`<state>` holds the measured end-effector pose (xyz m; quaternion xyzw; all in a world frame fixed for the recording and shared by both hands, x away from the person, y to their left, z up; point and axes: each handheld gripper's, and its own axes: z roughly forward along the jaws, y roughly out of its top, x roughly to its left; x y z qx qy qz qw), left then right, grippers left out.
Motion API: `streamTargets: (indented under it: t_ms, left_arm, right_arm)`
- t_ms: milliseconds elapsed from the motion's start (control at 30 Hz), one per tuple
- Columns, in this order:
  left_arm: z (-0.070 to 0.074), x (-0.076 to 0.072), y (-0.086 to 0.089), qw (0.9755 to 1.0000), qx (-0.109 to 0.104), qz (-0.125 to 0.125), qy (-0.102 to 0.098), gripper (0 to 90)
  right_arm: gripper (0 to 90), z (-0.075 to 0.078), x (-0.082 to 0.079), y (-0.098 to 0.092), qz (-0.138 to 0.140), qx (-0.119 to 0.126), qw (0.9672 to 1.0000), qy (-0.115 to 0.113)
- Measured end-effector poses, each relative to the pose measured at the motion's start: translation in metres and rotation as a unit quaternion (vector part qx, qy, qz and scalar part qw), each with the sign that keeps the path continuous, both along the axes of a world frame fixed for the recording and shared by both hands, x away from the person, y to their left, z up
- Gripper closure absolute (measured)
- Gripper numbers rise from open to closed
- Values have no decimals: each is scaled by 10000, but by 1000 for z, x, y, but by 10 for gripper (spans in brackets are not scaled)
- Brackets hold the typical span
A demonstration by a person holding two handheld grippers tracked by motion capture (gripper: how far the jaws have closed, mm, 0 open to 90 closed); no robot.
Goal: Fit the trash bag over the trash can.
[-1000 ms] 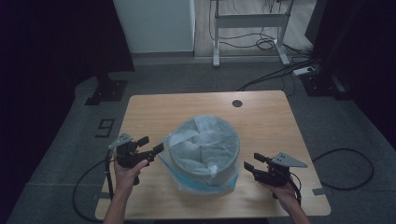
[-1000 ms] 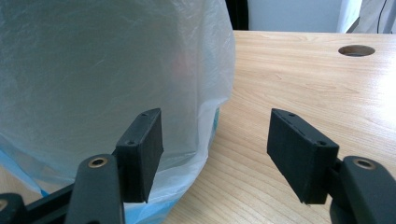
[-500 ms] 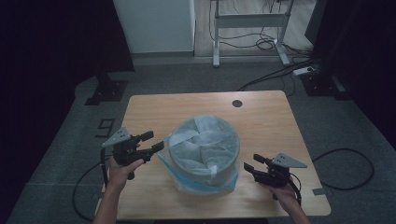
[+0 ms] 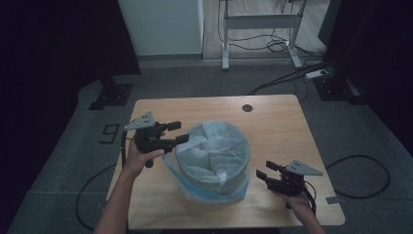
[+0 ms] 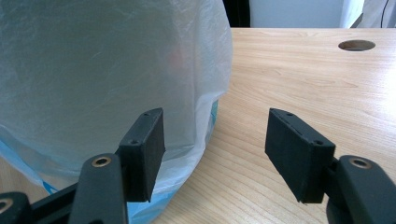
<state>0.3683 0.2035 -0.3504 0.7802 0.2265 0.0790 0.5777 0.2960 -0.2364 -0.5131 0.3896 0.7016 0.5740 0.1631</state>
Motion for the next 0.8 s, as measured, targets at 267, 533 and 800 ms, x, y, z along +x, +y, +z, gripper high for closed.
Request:
streamTargets:
  t_ms: [267, 533, 800]
  left_arm:
    - [10, 12, -18, 9993, 106, -339, 75, 348]
    - [12, 15, -34, 9975, 251, -645, 136, 356]
    - [11, 21, -44, 9960, 436, -742, 246, 363]
  right_arm:
    - [369, -1, 1, -3, -34, 27, 10000, 12]
    - [370, -2, 0, -1, -16, -12, 10000, 17]
    - [370, -4, 1, 0, -1, -39, 10000, 51]
